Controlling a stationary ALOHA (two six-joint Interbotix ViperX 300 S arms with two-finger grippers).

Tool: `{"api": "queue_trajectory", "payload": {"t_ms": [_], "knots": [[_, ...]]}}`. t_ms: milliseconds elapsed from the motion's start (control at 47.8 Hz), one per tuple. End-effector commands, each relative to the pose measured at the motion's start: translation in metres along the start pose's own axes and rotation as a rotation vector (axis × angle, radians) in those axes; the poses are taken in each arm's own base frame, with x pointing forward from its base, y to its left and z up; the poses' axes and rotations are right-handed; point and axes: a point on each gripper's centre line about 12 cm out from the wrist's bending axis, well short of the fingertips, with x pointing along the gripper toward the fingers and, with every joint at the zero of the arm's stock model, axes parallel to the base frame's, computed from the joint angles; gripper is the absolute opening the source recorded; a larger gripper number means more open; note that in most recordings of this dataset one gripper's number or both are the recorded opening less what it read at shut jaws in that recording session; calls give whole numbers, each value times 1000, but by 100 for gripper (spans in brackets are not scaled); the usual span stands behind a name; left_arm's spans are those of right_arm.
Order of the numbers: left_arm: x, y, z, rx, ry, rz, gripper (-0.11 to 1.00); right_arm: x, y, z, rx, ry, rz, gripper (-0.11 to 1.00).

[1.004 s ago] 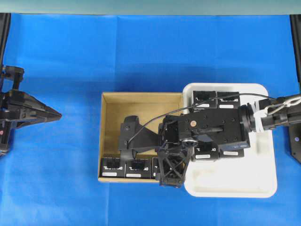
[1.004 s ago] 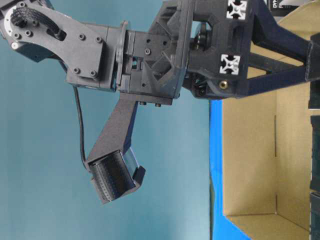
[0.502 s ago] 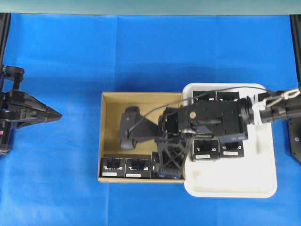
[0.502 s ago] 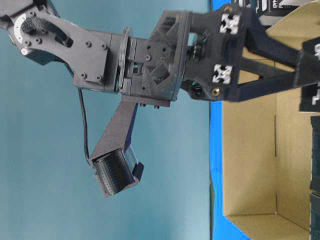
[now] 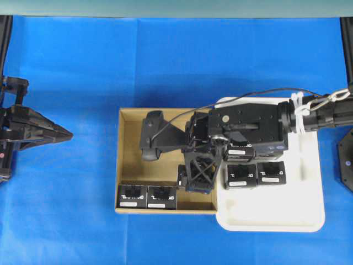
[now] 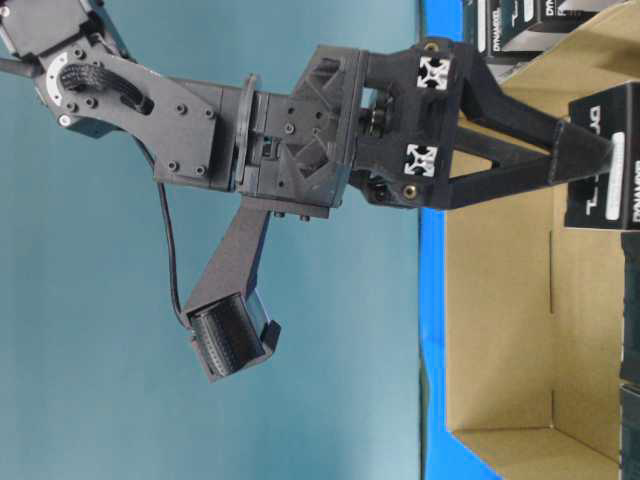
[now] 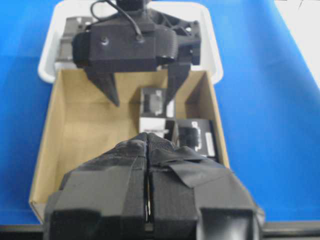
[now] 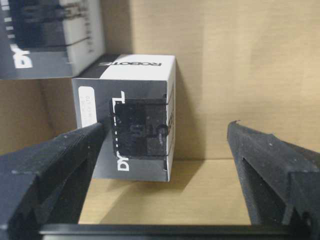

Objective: Pick the box from inside the cardboard box.
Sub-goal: 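Close the right gripper on the DYNAMIXEL box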

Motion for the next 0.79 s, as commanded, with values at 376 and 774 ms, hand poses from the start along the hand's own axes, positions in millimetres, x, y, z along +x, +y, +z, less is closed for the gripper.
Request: {"api": "queue_trajectory", "payload": {"t_ms": [376, 774], "knots": [[0, 0, 10, -2, -25, 1, -7, -14, 1, 6, 5, -32, 2, 98], [-3, 0, 12, 0, -37, 0, -7, -28, 12, 11, -12, -56, 26, 100]]}}
